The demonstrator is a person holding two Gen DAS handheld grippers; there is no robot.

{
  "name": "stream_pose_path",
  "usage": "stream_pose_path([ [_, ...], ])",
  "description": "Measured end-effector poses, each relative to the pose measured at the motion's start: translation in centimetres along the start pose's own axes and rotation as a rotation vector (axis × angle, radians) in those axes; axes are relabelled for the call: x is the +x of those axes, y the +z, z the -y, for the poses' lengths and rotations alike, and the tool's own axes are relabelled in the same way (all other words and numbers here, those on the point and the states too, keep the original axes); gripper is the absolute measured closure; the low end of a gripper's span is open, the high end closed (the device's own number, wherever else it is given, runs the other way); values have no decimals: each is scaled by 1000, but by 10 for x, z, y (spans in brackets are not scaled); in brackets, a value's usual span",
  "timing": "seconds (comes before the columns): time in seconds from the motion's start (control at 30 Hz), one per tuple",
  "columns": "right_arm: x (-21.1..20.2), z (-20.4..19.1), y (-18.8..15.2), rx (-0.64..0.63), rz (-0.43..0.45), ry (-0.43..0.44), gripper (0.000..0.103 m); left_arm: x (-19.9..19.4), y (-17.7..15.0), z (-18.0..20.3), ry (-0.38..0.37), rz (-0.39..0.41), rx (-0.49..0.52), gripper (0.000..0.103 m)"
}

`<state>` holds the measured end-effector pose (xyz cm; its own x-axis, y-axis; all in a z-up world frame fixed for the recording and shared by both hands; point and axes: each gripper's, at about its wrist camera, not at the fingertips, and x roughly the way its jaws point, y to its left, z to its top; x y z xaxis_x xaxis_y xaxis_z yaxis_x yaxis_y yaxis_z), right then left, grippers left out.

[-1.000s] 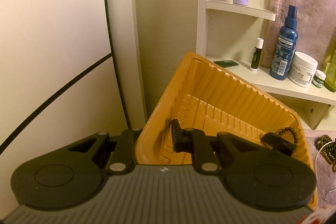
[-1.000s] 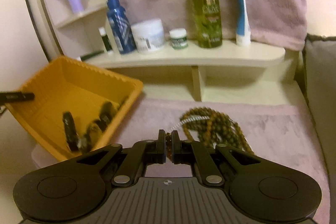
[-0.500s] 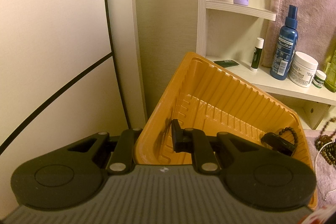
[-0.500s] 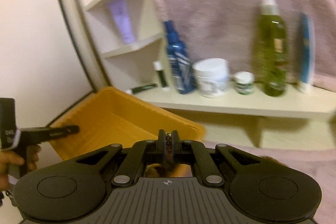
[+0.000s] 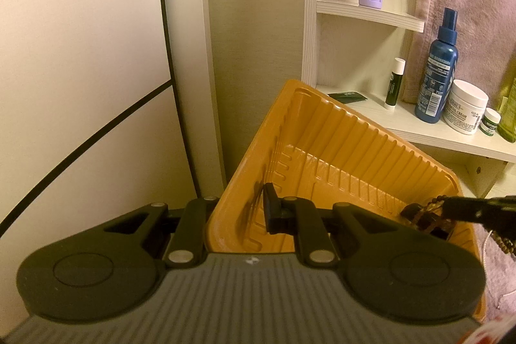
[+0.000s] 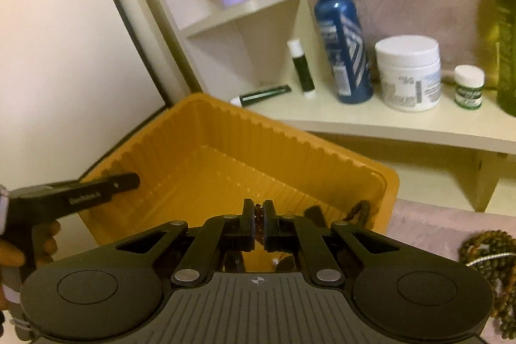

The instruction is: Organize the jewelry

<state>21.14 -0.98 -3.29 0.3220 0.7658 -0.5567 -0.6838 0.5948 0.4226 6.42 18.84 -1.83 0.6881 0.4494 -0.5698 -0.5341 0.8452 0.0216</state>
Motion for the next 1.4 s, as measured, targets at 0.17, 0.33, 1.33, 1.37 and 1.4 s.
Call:
stream_pose_path([
  [0.17,12,0,-4,-7,-37,-14,98,0,0,0,0,0,0,89],
  [0.33,12,0,-5,-5,-44,-7,96,-1,0,-1,0,0,1,89],
  [1.33,-167,150,-95,279,10,-532,75,-1,1,1,7,0,12,89],
  [1.37,-166,152,-94,275,10,-530,75,-1,1,1,7,0,12,89],
  [1.4,-164,153,-93,266,7,-526,75,-1,1,1,7,0,12,89],
])
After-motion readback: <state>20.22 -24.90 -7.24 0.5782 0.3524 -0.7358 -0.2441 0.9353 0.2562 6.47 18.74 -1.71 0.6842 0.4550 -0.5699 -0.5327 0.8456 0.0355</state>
